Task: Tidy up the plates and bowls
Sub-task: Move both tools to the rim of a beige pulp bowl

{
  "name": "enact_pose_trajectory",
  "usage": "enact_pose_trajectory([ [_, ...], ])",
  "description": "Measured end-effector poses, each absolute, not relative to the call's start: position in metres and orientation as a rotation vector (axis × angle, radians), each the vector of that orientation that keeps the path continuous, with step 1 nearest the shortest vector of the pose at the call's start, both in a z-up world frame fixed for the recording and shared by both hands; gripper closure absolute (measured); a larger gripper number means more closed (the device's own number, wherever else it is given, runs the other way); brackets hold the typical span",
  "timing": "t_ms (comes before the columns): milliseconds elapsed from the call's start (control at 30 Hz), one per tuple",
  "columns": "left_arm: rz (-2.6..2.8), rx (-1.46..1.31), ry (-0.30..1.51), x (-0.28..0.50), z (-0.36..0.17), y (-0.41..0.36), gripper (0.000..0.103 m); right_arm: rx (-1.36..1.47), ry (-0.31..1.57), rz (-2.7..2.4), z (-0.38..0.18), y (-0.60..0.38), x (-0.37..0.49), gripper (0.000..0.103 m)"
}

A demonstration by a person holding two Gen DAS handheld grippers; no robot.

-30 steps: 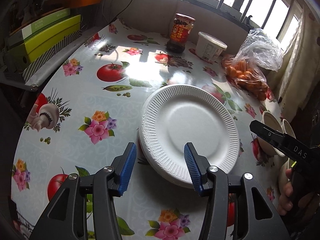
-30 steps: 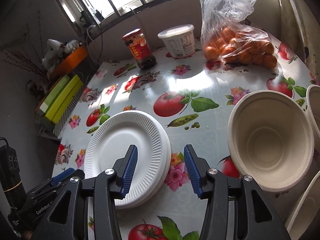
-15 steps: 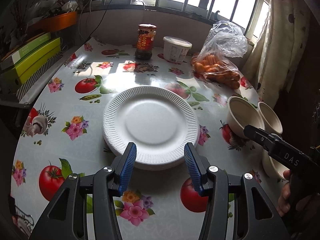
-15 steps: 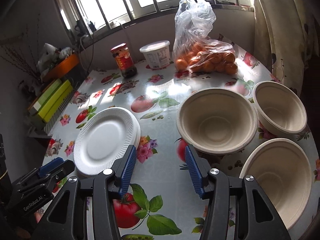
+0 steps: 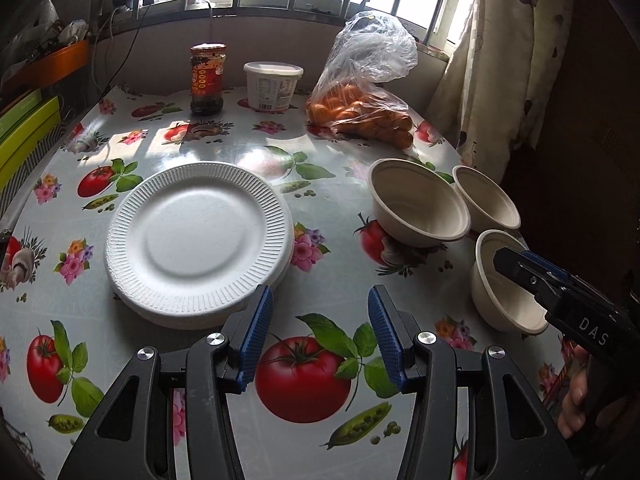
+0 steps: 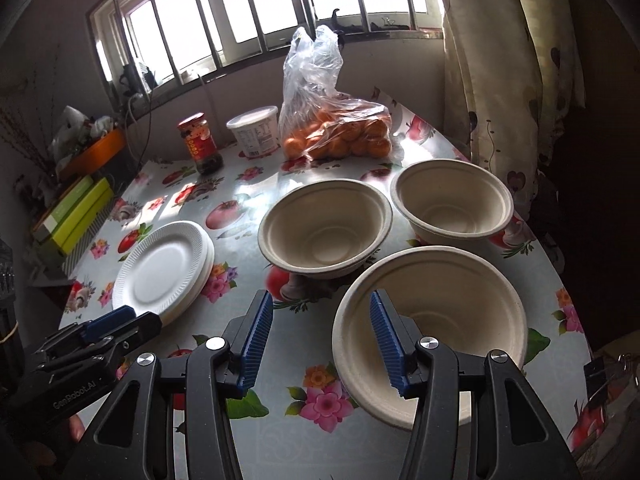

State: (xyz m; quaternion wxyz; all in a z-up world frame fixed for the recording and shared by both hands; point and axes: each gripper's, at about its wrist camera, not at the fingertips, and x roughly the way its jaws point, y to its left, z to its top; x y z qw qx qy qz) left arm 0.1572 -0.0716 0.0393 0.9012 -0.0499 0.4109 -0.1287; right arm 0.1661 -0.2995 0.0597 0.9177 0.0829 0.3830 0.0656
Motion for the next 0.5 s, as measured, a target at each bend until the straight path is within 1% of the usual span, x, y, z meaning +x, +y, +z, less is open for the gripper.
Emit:
enact_pose_trajectory([
  [300,-0.417,-0.112,0.883,0.164,0.035,-0.116,0.052,0.179,0.758,0.010,0.062,-0.346,0.145,0.052],
  [500,-0.489,-0.106,0.905,0.171,0.032,-0.144,0.052,0.212,0.780,-0.078,0.054,-0.378,0.144,0.052],
])
